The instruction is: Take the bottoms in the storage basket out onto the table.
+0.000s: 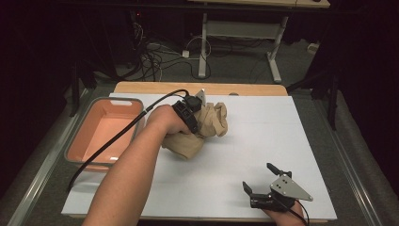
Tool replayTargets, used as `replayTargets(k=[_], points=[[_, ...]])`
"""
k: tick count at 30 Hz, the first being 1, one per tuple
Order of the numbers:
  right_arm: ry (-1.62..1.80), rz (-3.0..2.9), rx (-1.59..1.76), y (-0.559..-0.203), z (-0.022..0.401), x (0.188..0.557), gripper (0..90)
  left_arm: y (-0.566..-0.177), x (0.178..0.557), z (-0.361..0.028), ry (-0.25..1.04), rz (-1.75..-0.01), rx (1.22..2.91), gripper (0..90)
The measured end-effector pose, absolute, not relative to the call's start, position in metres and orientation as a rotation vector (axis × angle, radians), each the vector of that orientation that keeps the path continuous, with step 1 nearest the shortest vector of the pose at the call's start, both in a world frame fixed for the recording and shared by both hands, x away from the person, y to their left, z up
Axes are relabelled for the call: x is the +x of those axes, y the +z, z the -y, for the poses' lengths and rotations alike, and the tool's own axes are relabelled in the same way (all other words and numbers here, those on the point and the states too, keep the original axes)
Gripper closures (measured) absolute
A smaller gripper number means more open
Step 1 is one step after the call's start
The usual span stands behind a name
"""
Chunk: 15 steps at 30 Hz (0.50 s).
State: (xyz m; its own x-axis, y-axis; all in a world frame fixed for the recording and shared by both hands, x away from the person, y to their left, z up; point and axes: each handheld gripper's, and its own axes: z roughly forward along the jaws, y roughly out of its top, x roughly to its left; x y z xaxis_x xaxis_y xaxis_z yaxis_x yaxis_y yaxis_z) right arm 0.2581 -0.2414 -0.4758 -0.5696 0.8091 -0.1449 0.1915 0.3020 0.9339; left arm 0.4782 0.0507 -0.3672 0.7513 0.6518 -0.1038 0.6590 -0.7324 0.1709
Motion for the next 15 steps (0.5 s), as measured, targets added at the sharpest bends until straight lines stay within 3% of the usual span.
replayTargets(k=[4,15], points=[[1.273,-1.951,0.887,-0.476,0.241,0.259,0.4,-0.379,0.483,-0.047,-0.060,-1.048,2.708,59.7],[1.264,-1.959,0.886,-0.477,0.241,0.260,0.4,-0.404,0.492,-0.048,0.078,-1.045,2.574,56.0]])
